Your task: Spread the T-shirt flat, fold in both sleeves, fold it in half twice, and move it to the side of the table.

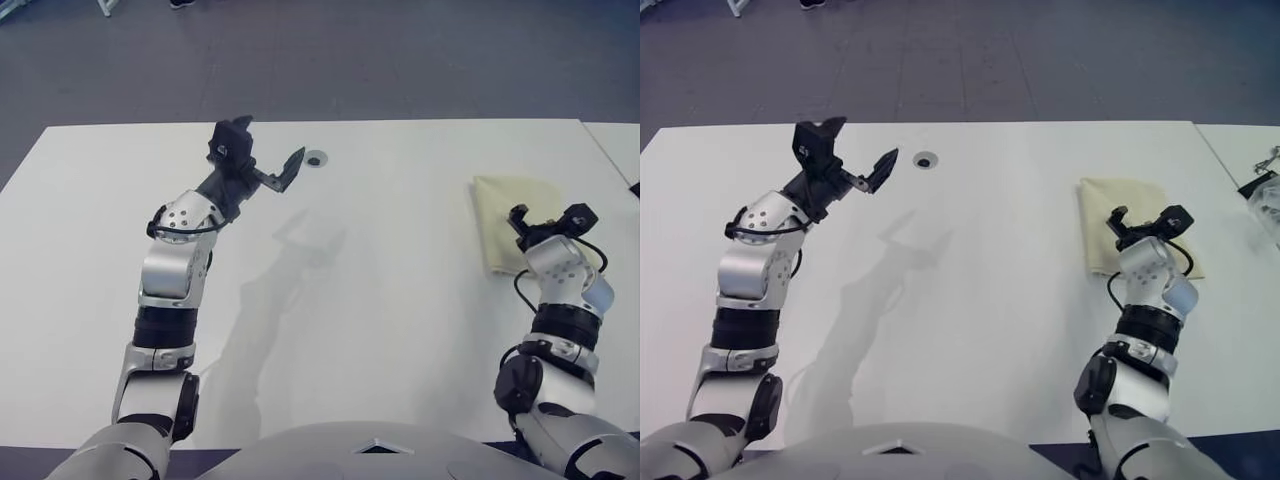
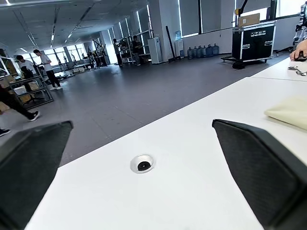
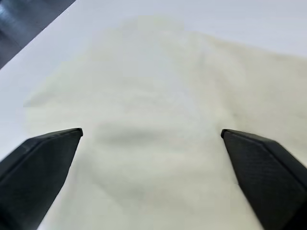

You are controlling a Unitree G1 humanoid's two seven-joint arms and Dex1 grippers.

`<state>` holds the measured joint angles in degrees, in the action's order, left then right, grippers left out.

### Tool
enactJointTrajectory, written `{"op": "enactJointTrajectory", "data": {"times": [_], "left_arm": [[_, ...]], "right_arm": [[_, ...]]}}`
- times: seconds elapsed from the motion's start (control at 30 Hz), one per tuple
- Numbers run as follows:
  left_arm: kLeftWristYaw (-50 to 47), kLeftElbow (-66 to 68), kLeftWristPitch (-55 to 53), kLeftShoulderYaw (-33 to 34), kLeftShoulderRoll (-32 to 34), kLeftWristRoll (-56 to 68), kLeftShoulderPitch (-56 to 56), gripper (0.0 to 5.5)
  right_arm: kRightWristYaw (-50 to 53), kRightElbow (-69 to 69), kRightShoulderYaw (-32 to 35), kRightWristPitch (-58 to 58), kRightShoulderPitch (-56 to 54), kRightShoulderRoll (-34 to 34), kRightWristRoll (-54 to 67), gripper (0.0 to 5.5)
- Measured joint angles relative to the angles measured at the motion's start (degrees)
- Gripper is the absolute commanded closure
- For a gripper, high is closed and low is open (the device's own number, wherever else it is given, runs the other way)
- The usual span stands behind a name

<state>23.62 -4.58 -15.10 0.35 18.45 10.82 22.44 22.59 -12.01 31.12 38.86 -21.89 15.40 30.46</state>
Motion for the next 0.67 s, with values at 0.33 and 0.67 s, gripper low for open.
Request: {"op": "enactJointTrajectory", "data": {"times": [0.33,0.67], "left_arm": [[-11.12,-7.98,-3.83,-1.83,-3.96,-6.32,-12.99,0.1],[-18.38,-12.37,-2.81,-3.3,-6.46,-13.06,-16.52,0.7]], "right_arm": [[-14.16,31.18,-31.18,-7.77,14.62,4.34,-16.82,0.12],[-19.68,35.88,-36.54,-20.2,24.63,0.7,-24.71,0.1]]}}
